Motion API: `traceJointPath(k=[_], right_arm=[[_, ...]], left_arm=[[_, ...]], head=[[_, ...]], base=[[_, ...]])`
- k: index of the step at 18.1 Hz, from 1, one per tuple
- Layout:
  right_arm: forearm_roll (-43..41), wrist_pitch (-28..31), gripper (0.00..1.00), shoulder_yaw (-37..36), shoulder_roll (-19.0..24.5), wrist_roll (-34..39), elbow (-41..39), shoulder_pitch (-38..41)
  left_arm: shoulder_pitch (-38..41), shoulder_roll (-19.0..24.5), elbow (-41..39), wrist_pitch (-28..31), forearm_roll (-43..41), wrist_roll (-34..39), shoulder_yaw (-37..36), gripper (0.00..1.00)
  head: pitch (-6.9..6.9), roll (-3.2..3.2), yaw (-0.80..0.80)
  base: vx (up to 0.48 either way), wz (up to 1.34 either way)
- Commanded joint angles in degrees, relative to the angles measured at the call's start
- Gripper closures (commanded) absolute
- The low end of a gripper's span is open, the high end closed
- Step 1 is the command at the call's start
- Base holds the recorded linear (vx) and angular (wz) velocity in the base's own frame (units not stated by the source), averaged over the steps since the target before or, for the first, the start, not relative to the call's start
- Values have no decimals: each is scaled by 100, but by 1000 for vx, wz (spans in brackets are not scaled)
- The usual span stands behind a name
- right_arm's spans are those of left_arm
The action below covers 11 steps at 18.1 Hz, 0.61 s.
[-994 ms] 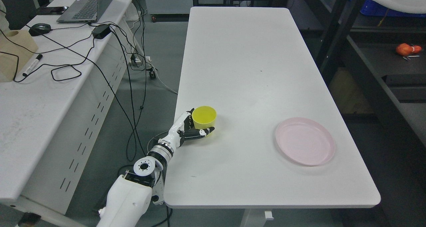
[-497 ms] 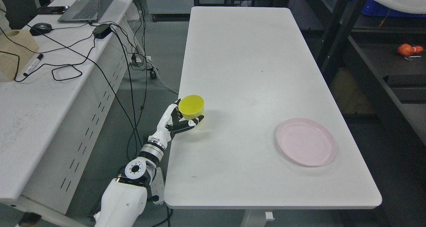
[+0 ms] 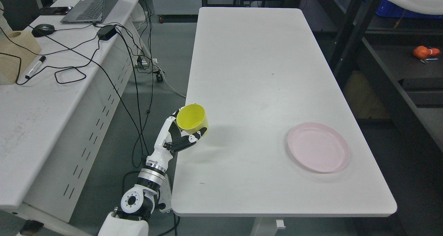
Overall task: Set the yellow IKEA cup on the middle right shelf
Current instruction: 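Lift the yellow cup off the table with the left hand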
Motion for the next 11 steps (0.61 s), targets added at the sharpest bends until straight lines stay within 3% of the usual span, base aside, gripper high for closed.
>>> traceJointPath(k=[1, 11], right_arm=[[-141, 1, 1, 97, -100, -4, 0, 79], [-141, 1, 1, 97, -100, -4, 0, 79]], left_arm=[[628, 100, -2160, -9, 18, -3, 283, 100], [866, 100, -2302, 35, 9, 6, 538, 100]], head=[[0, 0, 0], [0, 0, 0]], base=[[-6, 12], [-34, -55]])
